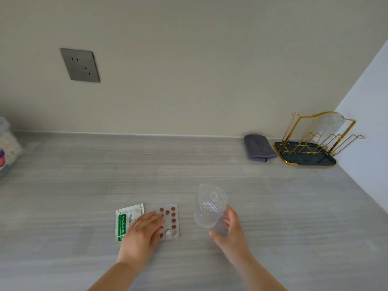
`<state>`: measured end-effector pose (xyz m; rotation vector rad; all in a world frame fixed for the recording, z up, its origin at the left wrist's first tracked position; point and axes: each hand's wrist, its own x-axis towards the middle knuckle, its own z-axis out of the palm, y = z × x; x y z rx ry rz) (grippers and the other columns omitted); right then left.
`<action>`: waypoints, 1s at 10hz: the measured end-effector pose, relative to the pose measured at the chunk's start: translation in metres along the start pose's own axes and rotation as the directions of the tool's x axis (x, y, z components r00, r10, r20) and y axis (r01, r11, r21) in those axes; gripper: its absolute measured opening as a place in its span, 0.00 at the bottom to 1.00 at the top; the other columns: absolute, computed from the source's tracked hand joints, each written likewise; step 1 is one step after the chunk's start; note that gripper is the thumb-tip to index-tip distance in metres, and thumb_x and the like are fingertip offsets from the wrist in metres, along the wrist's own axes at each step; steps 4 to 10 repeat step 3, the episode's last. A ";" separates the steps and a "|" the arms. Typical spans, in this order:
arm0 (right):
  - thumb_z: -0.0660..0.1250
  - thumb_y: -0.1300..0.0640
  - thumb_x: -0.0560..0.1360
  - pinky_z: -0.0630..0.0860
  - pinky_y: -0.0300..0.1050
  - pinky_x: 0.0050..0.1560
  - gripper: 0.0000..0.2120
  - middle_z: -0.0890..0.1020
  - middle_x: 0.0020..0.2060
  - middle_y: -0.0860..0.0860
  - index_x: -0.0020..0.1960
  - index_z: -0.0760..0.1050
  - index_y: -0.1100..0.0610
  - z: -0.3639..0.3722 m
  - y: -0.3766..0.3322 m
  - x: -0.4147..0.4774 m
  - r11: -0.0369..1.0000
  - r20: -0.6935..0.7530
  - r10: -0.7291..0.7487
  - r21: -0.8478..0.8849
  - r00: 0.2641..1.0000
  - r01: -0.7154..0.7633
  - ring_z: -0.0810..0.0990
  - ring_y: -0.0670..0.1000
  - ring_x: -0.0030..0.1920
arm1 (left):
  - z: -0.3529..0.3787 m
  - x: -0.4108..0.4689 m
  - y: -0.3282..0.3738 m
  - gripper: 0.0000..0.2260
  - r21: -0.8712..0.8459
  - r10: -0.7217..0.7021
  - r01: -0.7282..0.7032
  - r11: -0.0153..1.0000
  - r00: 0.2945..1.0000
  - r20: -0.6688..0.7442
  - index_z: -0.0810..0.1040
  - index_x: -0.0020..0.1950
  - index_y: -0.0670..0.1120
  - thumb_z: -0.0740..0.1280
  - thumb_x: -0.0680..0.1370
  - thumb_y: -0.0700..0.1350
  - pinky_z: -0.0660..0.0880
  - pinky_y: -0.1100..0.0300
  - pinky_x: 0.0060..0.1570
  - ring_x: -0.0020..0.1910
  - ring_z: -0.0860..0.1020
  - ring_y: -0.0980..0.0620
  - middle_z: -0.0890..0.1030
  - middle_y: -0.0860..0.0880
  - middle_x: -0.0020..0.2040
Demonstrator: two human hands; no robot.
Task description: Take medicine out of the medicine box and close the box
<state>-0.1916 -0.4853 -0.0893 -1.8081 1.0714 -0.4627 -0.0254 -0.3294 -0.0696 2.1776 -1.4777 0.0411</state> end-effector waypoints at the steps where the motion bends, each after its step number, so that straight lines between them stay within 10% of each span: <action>1: 0.69 0.64 0.68 0.66 0.34 0.56 0.27 0.74 0.61 0.55 0.65 0.64 0.61 -0.004 0.015 -0.017 0.976 -0.058 -0.093 -0.203 0.994 0.079 0.73 0.51 0.61 | -0.002 -0.024 -0.001 0.35 -0.037 -0.036 0.034 0.999 0.998 -0.046 0.84 0.36 0.40 0.43 0.79 0.58 0.56 0.79 0.60 0.39 0.84 0.45 0.86 0.43 0.37; 3: 0.79 0.70 0.46 0.71 0.38 0.40 0.18 0.83 0.29 0.57 0.34 0.79 0.63 -0.004 0.034 -0.060 0.785 -0.238 -0.508 -0.524 0.828 0.331 0.69 0.48 0.41 | 0.007 -0.096 0.015 0.29 -0.299 -0.178 0.106 0.948 0.958 -0.224 0.82 0.37 0.47 0.48 0.77 0.63 0.62 0.81 0.49 0.41 0.74 0.55 0.85 0.49 0.37; 10: 0.79 0.70 0.46 0.71 0.38 0.40 0.18 0.83 0.29 0.57 0.34 0.79 0.63 -0.004 0.034 -0.060 0.785 -0.238 -0.508 -0.524 0.828 0.331 0.69 0.48 0.41 | 0.007 -0.096 0.015 0.29 -0.299 -0.178 0.106 0.948 0.958 -0.224 0.82 0.37 0.47 0.48 0.77 0.63 0.62 0.81 0.49 0.41 0.74 0.55 0.85 0.49 0.37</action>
